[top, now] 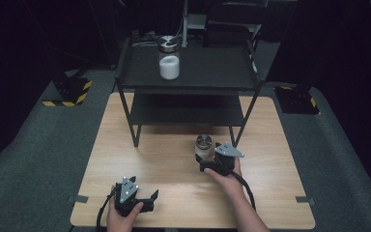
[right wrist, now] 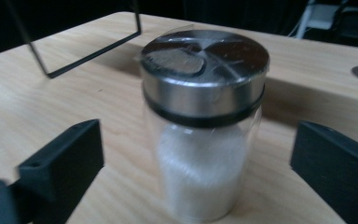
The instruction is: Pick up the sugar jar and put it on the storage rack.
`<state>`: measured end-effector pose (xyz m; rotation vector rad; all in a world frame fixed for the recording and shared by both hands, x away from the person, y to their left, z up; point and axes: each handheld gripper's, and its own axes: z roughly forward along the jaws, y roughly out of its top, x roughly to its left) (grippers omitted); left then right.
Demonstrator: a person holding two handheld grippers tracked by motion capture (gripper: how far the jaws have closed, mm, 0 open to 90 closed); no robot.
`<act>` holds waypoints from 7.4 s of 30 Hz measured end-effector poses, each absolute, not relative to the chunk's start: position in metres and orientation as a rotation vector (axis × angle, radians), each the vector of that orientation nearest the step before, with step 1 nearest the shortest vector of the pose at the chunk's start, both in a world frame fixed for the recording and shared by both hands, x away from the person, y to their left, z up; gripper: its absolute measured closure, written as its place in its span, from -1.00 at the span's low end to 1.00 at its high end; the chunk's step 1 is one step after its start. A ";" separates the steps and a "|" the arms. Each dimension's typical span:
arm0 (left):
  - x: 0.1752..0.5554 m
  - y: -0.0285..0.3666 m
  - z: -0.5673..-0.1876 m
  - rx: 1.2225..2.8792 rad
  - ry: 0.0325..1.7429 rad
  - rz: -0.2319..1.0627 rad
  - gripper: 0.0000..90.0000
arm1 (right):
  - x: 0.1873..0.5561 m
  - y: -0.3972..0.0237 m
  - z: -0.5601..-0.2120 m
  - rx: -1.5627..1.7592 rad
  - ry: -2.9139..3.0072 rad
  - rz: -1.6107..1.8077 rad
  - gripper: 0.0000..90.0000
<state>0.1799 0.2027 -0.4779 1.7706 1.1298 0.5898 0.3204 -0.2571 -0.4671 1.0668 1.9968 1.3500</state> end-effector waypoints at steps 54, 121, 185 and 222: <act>0.181 0.202 -0.477 1.782 1.126 0.586 -0.99 | 0.260 -0.285 -0.454 1.038 1.838 1.362 -0.32; 0.183 0.204 -0.477 1.791 1.108 0.561 -0.99 | 0.251 -0.270 -0.275 0.985 1.614 1.441 -0.32; 0.187 0.215 -0.478 1.762 1.121 0.513 -0.98 | 0.376 -0.217 -0.205 1.115 1.565 1.329 -0.33; 0.187 0.215 -0.478 1.764 1.126 0.512 -0.98 | 0.351 -0.233 -0.221 1.020 1.549 1.404 -1.00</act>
